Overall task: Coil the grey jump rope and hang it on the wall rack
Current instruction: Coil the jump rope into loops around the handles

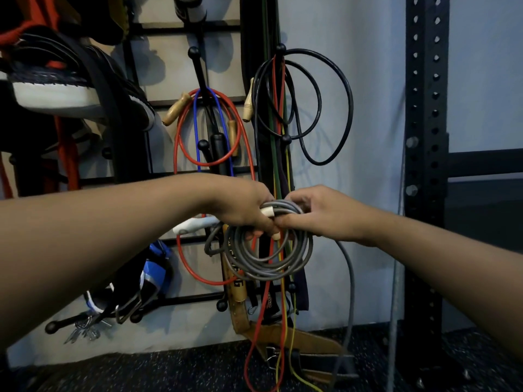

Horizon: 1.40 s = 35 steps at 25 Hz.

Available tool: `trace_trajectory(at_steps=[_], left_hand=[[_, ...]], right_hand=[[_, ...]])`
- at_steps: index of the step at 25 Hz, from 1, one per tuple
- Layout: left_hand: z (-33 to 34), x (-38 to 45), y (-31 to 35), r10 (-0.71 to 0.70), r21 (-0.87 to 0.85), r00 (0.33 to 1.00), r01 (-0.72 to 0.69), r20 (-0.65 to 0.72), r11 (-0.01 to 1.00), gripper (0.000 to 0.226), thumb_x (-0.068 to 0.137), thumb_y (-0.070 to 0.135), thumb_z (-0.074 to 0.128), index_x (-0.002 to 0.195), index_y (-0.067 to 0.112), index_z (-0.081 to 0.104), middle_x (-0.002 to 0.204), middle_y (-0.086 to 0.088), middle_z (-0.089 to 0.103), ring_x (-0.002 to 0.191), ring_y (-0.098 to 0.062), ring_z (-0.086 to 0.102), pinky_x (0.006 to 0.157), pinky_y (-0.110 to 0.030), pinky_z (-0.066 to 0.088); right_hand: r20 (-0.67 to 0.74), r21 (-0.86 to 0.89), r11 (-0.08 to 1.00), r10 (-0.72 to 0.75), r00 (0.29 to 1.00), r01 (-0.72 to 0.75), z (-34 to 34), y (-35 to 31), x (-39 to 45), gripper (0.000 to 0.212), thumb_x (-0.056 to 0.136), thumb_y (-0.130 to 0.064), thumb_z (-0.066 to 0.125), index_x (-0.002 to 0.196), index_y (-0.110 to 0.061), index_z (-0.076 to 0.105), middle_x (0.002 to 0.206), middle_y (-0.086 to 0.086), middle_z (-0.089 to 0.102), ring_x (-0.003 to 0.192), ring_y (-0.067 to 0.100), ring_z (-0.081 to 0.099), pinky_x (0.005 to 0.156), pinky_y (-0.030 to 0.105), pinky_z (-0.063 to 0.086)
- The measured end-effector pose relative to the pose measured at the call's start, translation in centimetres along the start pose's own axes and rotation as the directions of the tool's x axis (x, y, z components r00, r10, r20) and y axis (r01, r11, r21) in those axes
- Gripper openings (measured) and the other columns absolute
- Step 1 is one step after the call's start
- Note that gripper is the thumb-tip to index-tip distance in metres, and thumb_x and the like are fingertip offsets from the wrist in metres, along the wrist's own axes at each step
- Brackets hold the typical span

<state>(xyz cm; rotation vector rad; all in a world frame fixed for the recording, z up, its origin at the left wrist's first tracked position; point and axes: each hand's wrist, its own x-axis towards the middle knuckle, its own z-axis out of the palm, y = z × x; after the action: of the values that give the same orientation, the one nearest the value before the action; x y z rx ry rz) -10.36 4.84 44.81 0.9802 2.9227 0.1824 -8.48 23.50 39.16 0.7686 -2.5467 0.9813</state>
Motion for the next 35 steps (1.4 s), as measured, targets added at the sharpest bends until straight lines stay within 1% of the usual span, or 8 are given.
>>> trace_trajectory(at_steps=[4, 8, 13, 19, 24, 29, 32, 35], left_hand=[[1.0, -0.8, -2.2, -0.008, -0.386, 0.989, -0.051, -0.151, 0.921, 0.016, 0.099, 0.026, 0.065, 0.106, 0.012, 0.07, 0.067, 0.001, 0.066, 0.064, -0.014, 0.063, 0.063, -0.028, 0.054], [3.2, -1.0, -3.0, -0.152, -0.849, 0.908, -0.29, -0.389, 0.441, 0.013, 0.101, 0.017, 0.062, 0.1, 0.006, 0.068, 0.063, 0.0, 0.059, 0.058, -0.014, 0.061, 0.058, -0.024, 0.057], [5.3, 1.0, -0.6, -0.426, -0.854, 0.796, -0.512, -0.431, -0.092, 0.013, 0.101, 0.013, 0.061, 0.091, 0.006, 0.064, 0.056, 0.002, 0.059, 0.051, -0.009, 0.062, 0.052, -0.024, 0.058], [6.0, 2.6, 2.2, -0.619, -0.779, 0.731, -0.555, -0.287, -0.294, 0.027, 0.099, 0.024, 0.062, 0.074, 0.017, 0.057, 0.055, 0.003, 0.062, 0.049, -0.017, 0.064, 0.062, -0.044, 0.062], [6.8, 2.9, 2.4, -0.689, -0.829, 0.626, -0.556, -0.365, -0.066, 0.022, 0.097, 0.031, 0.065, 0.082, 0.016, 0.063, 0.085, -0.009, 0.075, 0.088, -0.035, 0.077, 0.088, -0.054, 0.061], [7.6, 1.5, 1.1, -0.528, -0.884, 0.748, -0.467, -0.403, 0.013, 0.01, 0.093, 0.015, 0.071, 0.103, 0.012, 0.071, 0.096, -0.013, 0.079, 0.082, -0.022, 0.077, 0.071, -0.034, 0.062], [7.0, 0.6, -0.9, -0.532, -0.882, 0.733, -0.469, -0.424, 0.057, 0.043, 0.081, 0.006, 0.081, 0.118, 0.015, 0.061, 0.104, -0.012, 0.079, 0.091, -0.029, 0.077, 0.077, -0.042, 0.06], [4.1, -1.3, -3.1, -0.355, -0.698, 0.649, -0.4, -0.673, 0.594, 0.086, 0.073, 0.012, 0.09, 0.141, 0.029, 0.04, 0.13, -0.007, 0.064, 0.111, -0.024, 0.068, 0.088, -0.037, 0.054]], right_hand=[[0.037, 0.202, 0.973, 0.111, 0.993, -0.117, -2.5, 0.6, -1.3, 0.044, 0.093, -0.05, 0.065, 0.095, -0.007, 0.073, 0.061, -0.003, 0.058, 0.055, 0.013, 0.047, 0.06, 0.031, 0.042], [-0.096, 0.339, 0.924, 0.223, 0.97, -0.179, -2.5, 2.3, -2.4, 0.06, 0.091, -0.065, 0.053, 0.103, -0.011, 0.076, 0.065, 0.002, 0.049, 0.058, 0.019, 0.045, 0.062, 0.036, 0.055], [-0.115, 0.509, 0.847, 0.243, 0.963, -0.153, 2.1, 2.1, -2.1, 0.089, 0.073, -0.087, 0.041, 0.115, -0.014, 0.068, 0.086, 0.002, 0.055, 0.058, 0.012, 0.043, 0.055, 0.034, 0.046], [-0.02, 0.622, 0.776, 0.148, 0.989, -0.104, 4.4, -0.3, -1.4, 0.075, 0.082, -0.076, 0.052, 0.118, -0.01, 0.06, 0.071, 0.004, 0.073, 0.047, 0.019, 0.059, 0.042, 0.027, 0.044], [-0.09, 0.655, 0.75, 0.194, 0.977, -0.088, 4.2, 0.2, -1.5, 0.037, 0.094, -0.051, 0.065, 0.102, -0.015, 0.061, 0.072, 0.008, 0.064, 0.042, 0.015, 0.043, 0.04, 0.021, 0.027], [-0.162, 0.637, 0.765, 0.257, 0.953, -0.097, 3.5, -0.2, -1.6, 0.023, 0.096, -0.035, 0.066, 0.098, -0.013, 0.061, 0.053, -0.006, 0.052, 0.035, 0.002, 0.04, 0.035, 0.016, 0.027], [-0.082, 0.572, 0.803, 0.26, 0.962, -0.168, 2.5, 0.0, -1.8, 0.023, 0.096, -0.036, 0.065, 0.096, -0.014, 0.058, 0.054, -0.005, 0.049, 0.036, 0.003, 0.037, 0.035, 0.017, 0.024], [0.004, 0.402, 0.891, 0.23, 0.973, -0.212, 1.1, 0.1, -1.9, 0.027, 0.093, -0.041, 0.067, 0.092, -0.015, 0.059, 0.059, 0.001, 0.048, 0.04, 0.008, 0.034, 0.04, 0.022, 0.022]])
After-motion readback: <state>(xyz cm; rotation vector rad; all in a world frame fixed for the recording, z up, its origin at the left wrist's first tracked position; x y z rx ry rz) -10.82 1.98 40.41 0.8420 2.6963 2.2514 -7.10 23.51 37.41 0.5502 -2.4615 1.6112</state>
